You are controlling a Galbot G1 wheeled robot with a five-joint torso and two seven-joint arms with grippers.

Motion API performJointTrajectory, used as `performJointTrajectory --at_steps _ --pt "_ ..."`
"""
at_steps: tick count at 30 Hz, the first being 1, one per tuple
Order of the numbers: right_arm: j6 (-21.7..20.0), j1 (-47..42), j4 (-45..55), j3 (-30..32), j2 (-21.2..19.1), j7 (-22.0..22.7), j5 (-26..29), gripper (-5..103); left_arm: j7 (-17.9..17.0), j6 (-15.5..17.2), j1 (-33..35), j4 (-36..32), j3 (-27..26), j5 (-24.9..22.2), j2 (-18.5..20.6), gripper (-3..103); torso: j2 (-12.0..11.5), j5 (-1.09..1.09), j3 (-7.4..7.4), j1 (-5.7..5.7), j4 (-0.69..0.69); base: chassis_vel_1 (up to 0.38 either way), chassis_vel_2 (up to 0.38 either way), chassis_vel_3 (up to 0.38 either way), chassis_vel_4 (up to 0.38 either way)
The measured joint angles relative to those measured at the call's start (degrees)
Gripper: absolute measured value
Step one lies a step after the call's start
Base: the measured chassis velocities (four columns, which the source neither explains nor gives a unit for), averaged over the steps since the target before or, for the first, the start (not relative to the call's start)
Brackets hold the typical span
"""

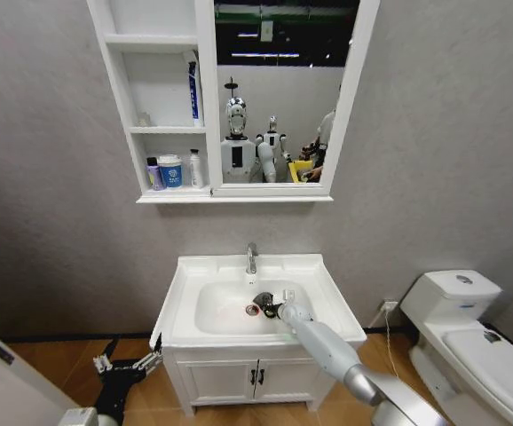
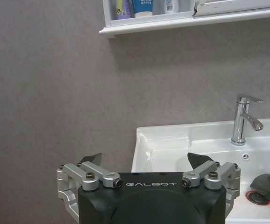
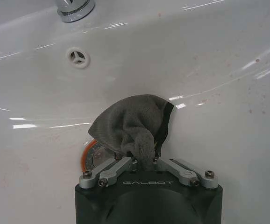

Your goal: Move facial cleanser and shampoo from washbasin to cabinet, then wipe washbasin with towel.

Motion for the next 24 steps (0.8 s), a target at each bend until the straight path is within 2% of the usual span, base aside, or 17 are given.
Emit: performJointTrajectory --at_steps 7,12,16,20,23,24 --pt "-2.1 4.1 -8.2 -0.9 5.5 -4.1 1.6 7 0.0 0.0 0.0 0.0 0.0 0.0 0.0 100 0.0 -0.03 0.01 0.05 -0.01 0.0 0.0 0.0 0.0" --pt "-3.2 5.6 -10.2 -2.1 8.9 -6.5 2.0 7 0.0 0.0 0.0 0.0 0.0 0.0 0.0 100 0.0 0.01 0.03 0.05 -0.01 0.0 0.0 0.0 0.0" --pt "-3.4 6.1 -10.4 -2.4 12.0 -7.3 2.1 7 0.0 0.0 0.0 0.0 0.0 0.0 0.0 100 0.0 0.05 0.04 0.06 0.05 0.0 0.0 0.0 0.0" --pt "-3.6 5.7 -9.5 -2.2 11.5 -6.5 2.0 7 0.0 0.0 0.0 0.0 0.0 0.0 0.0 100 0.0 0.05 0.03 0.05 0.06 0.0 0.0 0.0 0.0" --pt "-4.4 3.8 -5.8 -2.1 5.5 -5.4 2.1 7 0.0 0.0 0.0 0.0 0.0 0.0 0.0 100 0.0 0.03 0.02 0.05 0.02 0.0 0.0 0.0 0.0" --pt "-4.4 3.8 -5.8 -2.1 5.5 -5.4 2.1 7 0.0 0.0 0.0 0.0 0.0 0.0 0.0 100 0.0 0.03 0.02 0.05 0.02 0.0 0.0 0.0 0.0"
